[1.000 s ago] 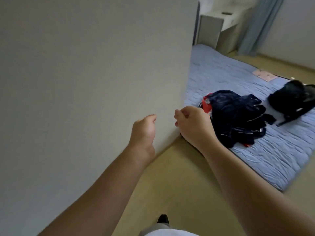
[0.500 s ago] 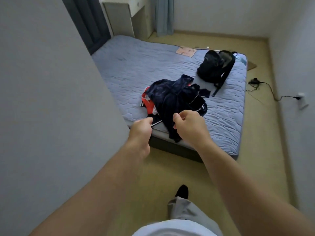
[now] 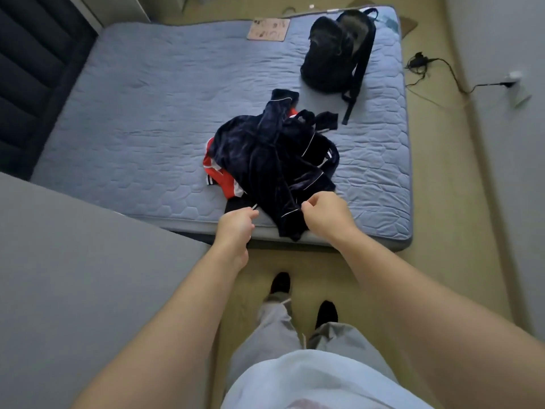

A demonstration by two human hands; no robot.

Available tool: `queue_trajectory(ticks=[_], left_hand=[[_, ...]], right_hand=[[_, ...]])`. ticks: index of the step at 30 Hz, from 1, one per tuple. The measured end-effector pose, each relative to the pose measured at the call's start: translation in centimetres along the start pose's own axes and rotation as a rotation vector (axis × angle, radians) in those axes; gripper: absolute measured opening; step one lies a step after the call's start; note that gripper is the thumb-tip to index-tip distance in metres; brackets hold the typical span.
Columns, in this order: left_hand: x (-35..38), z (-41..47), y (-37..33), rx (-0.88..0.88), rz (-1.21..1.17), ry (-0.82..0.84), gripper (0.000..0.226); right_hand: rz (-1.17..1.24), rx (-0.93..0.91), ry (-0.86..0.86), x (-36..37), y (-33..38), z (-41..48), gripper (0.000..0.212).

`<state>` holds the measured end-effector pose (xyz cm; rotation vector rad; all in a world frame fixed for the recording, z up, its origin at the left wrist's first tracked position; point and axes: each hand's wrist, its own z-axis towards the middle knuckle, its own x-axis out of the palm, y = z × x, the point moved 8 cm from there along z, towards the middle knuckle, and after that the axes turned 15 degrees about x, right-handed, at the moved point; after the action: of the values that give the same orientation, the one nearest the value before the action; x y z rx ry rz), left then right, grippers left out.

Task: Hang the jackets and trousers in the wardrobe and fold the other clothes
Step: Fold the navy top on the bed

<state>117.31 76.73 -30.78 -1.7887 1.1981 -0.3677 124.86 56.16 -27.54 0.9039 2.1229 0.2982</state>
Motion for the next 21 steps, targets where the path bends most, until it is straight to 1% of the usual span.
queue_trajectory(ticks=[4,6,8,12,14,18,19,21], left_hand=[[2.6,7.6,3.3,-0.011,0.168,0.058,0.026],[4.2,11.3,6.1,-0.008,0.338,0.120,0.027],[7.0,14.7,8.3,0.039,0.525,0.274,0.032],[13.4,19.9,13.1,0.165,0.831,0.718,0.035],[16.2,22.3,15.5,0.265,0.993,0.868,0.037],[20.9,26.6,20.0,0.446,1.227,1.041,0.047],[21.9,27.4,20.9,0.506,1.285,1.072,0.049],[23.9,28.6,22.6,0.681,1.438,1.134,0.056]], right_hand=[[-0.006,0.117,-0.006,1.9,-1.0,6.8,0.026],[0.000,0.202,-0.001,3.2,-2.1,10.3,0.024],[-0.011,0.265,0.009,4.9,-3.3,14.0,0.026],[0.041,0.399,0.005,8.4,-6.7,19.9,0.030],[0.038,0.465,0.024,10.3,-8.9,22.6,0.029],[0.052,0.597,0.080,14.0,-13.0,26.8,0.034],[0.053,0.617,0.093,14.9,-13.7,27.6,0.034],[0.053,0.642,0.115,16.6,-14.9,29.0,0.034]])
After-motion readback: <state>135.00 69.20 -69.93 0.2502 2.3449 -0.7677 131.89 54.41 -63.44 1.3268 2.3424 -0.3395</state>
